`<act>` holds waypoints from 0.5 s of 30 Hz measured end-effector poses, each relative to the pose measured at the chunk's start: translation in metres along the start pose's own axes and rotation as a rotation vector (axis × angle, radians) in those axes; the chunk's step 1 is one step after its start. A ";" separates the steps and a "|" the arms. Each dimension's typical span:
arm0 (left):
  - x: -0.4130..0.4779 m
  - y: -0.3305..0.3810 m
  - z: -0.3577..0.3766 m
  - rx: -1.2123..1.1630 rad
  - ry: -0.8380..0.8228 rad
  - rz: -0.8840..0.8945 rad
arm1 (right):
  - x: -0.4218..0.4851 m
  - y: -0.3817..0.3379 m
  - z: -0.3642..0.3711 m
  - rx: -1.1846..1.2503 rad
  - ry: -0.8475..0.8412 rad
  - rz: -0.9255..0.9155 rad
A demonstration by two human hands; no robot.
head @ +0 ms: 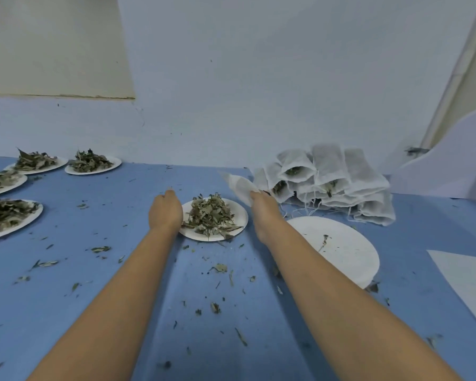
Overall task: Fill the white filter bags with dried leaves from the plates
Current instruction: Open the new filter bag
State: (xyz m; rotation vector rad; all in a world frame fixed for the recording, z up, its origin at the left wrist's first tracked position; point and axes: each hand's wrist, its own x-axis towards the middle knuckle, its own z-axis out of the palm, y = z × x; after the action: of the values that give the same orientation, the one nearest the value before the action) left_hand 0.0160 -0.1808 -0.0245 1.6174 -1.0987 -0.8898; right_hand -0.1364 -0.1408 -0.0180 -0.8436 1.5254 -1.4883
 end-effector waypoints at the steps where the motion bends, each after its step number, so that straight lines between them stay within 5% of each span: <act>1: 0.002 0.000 0.001 0.010 -0.043 -0.020 | 0.002 0.004 0.003 0.011 -0.003 0.016; 10: -0.014 0.003 0.005 -0.114 -0.060 -0.065 | 0.002 0.009 0.011 0.096 0.071 0.176; 15: -0.029 0.020 0.007 -0.167 0.000 -0.005 | -0.007 -0.012 -0.006 0.095 0.084 0.059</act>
State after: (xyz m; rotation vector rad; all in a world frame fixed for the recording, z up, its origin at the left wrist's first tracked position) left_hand -0.0043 -0.1586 -0.0060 1.4830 -0.9939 -0.9595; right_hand -0.1399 -0.1331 -0.0053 -0.6822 1.5145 -1.5567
